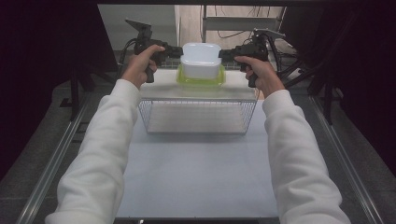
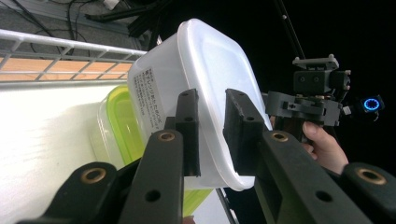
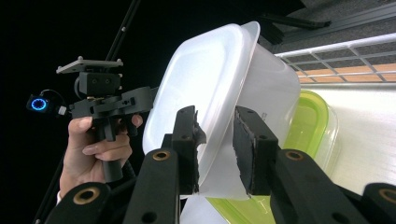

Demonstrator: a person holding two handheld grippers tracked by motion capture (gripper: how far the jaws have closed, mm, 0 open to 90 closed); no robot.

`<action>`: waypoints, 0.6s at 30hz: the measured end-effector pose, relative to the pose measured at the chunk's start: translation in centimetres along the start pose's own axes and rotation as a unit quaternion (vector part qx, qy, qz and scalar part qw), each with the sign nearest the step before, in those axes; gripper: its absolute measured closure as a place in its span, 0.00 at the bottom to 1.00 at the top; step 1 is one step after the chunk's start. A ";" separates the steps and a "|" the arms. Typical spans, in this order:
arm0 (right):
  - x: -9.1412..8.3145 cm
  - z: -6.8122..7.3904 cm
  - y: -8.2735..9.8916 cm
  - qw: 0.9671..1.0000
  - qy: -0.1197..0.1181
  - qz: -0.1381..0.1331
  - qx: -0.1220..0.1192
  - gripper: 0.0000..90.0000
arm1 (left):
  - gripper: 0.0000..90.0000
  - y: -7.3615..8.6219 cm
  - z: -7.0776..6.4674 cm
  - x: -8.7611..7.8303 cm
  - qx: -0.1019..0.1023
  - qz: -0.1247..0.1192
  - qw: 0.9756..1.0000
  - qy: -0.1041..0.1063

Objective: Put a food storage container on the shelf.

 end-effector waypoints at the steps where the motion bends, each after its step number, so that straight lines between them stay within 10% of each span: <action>1: 0.0 0.0 0.0 1.000 0.000 -0.001 0.001 0.78 | 0.85 0.0 0.0 -0.1 0.000 0.001 1.000 -0.001; 8: 0.2 0.0 0.0 1.000 0.008 -0.005 0.000 0.71 | 0.82 0.2 -0.1 0.1 0.017 -0.012 1.000 0.001; 18: -0.9 0.7 -0.3 0.997 0.039 -0.047 -0.054 0.39 | 0.42 0.5 -0.6 -1.2 0.087 -0.058 0.994 -0.033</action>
Point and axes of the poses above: each handheld gripper's, and its own axes: x roughly forward along the jaws, y roughly out of its underside, z roughly to its left, the point moved 3 cm from there along x, roughly forward along the jaws, and after that the axes turned 8 degrees about -x, right-handed, at the moved point
